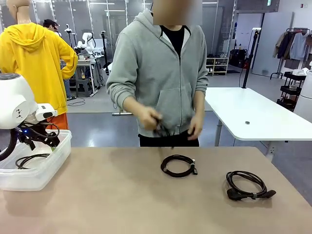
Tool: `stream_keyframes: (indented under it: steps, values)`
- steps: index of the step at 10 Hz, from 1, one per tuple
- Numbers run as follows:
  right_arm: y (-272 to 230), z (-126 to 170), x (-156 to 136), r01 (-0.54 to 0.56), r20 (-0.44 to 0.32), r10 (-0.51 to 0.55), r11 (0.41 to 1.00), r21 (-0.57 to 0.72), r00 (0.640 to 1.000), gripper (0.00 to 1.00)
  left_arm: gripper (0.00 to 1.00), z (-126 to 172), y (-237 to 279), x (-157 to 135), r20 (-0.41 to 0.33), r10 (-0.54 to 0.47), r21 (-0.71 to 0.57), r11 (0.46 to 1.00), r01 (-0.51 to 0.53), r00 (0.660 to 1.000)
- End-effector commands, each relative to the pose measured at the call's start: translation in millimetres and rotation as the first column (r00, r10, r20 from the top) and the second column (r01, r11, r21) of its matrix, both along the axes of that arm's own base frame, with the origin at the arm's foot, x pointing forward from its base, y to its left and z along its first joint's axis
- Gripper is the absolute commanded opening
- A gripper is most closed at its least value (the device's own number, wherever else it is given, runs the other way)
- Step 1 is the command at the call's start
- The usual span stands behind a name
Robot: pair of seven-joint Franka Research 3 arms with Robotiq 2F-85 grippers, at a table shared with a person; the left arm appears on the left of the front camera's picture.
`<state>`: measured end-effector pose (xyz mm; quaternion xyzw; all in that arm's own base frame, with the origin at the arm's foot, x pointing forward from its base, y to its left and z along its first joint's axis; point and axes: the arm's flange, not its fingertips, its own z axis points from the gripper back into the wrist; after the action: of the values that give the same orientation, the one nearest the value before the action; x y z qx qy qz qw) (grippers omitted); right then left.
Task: Organize and store the cables.
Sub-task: Place the Power Cable into the Organizing box.
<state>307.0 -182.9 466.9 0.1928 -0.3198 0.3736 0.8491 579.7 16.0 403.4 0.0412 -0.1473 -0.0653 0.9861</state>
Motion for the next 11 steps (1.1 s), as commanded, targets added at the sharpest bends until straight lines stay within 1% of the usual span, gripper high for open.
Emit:
stream_keyframes:
  steps: [1,2,3,4,5,6,7,8,9,10,11]
  values:
    - [-2,0,0,-0.016,0.015,0.016,1.0,0.008,1.0,1.0,1.0,1,0,4,-0.003,-0.003,0.002,1.0,0.003,1.0]
    - [-2,0,0,-0.016,0.015,0.016,1.0,0.008,1.0,1.0,1.0,0,0,0,0.0,0.0,0.0,1.0,0.0,1.0]
    - [-2,0,0,-0.016,0.015,0.016,1.0,0.008,1.0,1.0,1.0,25,3,-6,0.027,-0.056,-0.042,0.998,0.057,0.998]
    - [-2,0,0,-0.016,0.015,0.016,1.0,0.008,1.0,1.0,1.0,40,9,-24,0.039,-0.1,-0.072,0.992,0.102,0.994]
    - [-2,0,0,-0.016,0.015,0.016,1.0,0.008,1.0,1.0,1.0,49,12,-46,0.068,-0.158,-0.116,0.979,0.166,0.985]
    - [-2,0,0,-0.016,0.015,0.016,1.0,0.008,1.0,1.0,1.0,58,11,-72,0.116,-0.223,-0.143,0.961,0.238,0.968]
    - [-2,0,0,-0.016,0.015,0.016,1.0,0.008,1.0,1.0,1.0,64,5,-100,0.175,-0.298,-0.153,0.933,0.325,0.939]
    - [-2,0,0,-0.016,0.015,0.016,1.0,0.008,1.0,1.0,1.0,67,-3,-125,0.247,-0.366,-0.157,0.899,0.41,0.897]
    - [-2,0,0,-0.016,0.015,0.016,1.0,0.008,1.0,1.0,1.0,68,-11,-156,0.33,-0.412,-0.168,0.86,0.483,0.849]
    - [-2,0,0,-0.016,0.015,0.016,1.0,0.008,1.0,1.0,1.0,68,-14,-177,0.391,-0.441,-0.161,0.831,0.532,0.808]
    - [-2,0,0,-0.016,0.015,0.016,1.0,0.008,1.0,1.0,1.0,64,-13,-194,0.428,-0.467,-0.132,0.814,0.565,0.774]
